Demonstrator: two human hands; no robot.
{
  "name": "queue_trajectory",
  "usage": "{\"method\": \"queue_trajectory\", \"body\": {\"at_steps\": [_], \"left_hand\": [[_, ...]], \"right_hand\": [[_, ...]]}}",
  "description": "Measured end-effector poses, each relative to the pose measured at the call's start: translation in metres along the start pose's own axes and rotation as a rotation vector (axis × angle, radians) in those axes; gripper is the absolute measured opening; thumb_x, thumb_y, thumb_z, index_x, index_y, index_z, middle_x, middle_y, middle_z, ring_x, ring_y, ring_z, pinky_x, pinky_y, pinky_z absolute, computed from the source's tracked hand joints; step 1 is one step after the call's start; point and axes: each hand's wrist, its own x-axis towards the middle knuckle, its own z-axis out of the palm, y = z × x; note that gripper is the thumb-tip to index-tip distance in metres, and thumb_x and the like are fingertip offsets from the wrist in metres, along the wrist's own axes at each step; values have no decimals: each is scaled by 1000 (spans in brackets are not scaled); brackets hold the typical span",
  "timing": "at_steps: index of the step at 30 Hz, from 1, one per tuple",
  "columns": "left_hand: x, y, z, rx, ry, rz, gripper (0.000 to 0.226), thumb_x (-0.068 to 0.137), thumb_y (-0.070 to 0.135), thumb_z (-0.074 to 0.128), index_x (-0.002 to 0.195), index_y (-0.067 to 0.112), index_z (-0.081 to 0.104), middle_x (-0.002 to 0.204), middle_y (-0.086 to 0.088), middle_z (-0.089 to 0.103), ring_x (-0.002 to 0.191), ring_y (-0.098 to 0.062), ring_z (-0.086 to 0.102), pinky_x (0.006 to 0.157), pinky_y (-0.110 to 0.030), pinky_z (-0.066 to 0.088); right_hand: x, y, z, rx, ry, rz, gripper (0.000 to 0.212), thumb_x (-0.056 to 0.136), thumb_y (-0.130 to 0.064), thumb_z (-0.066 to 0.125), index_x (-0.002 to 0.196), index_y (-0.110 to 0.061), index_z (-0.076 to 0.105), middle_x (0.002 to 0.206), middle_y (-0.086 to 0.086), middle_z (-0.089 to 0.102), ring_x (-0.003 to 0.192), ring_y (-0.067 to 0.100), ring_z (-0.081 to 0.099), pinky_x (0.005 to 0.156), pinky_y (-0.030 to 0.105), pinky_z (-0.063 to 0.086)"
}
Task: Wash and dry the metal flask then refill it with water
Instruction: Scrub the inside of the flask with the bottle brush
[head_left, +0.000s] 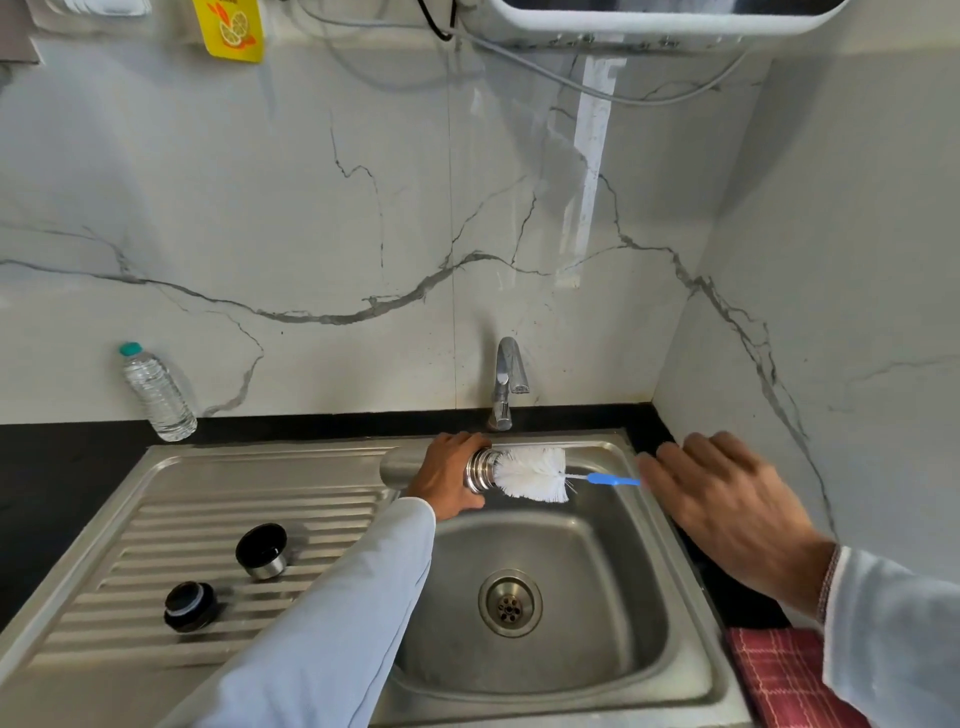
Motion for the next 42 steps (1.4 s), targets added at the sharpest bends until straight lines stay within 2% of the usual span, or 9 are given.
{"method": "queue_trajectory", "body": {"at_steps": [7,10,14,18,23,27,34,38,42], "left_hand": [[5,1,-10,12,-5,-12,78,51,20,93,122,16,61,107,-3,61,97,-23,48,91,-41,43],[7,1,-12,27,-20,-27,80,52,21,94,125,18,60,111,-2,61,101,-23,49,93,-41,43],[6,-4,-12,31,-21,-13,79,54,23,94,125,19,60,111,-1,62,101,-20,48,94,-40,42],[8,-8,-13,53,-4,10,73,52,23,91,119,19,62,104,-1,63,97,-26,54,92,-41,41],[14,-21,-20,72,29,-5,72,47,24,88,115,20,64,100,0,66,94,-29,60,92,-42,41],[18,-21,-25,38,35,-56,75,48,22,91,118,15,65,106,-5,69,97,-31,62,93,-39,40],[21,-7,-21,-16,26,-58,76,49,19,92,119,15,65,110,-5,68,99,-31,59,92,-39,41],[14,-13,-20,37,-1,-33,76,49,22,92,119,17,64,108,-3,64,98,-28,53,92,-41,40],[9,-20,-19,62,4,-13,73,47,25,88,115,18,64,102,-1,64,94,-28,58,92,-42,40]], "right_hand": [[-1,-1,17,-7,128,-155,29,88,1,43,98,-6,69,75,6,54,59,26,53,46,37,43],[5,-5,7,98,92,-97,3,86,-6,68,87,-9,68,66,5,54,49,24,53,35,33,39],[24,-13,-2,268,-349,23,20,104,-30,53,109,-15,66,89,5,66,71,26,66,59,34,51],[49,-2,-18,1284,-858,604,39,107,-32,46,94,-10,76,67,1,55,43,11,41,44,23,29],[48,-11,-13,601,-552,287,24,99,-40,58,108,-19,66,90,0,67,83,19,68,72,30,49],[40,-34,-6,-2,-115,24,18,77,-5,55,93,-10,61,78,9,58,70,31,55,70,42,44],[77,-70,8,39,-255,-44,25,84,-9,62,108,-5,61,93,11,61,77,27,60,57,35,42],[85,-63,8,332,-465,66,25,98,-11,46,120,-10,59,107,10,64,96,33,67,74,40,51],[103,-44,13,1415,-909,653,27,104,-21,51,97,-9,74,60,-6,53,49,9,41,42,20,29]]}}
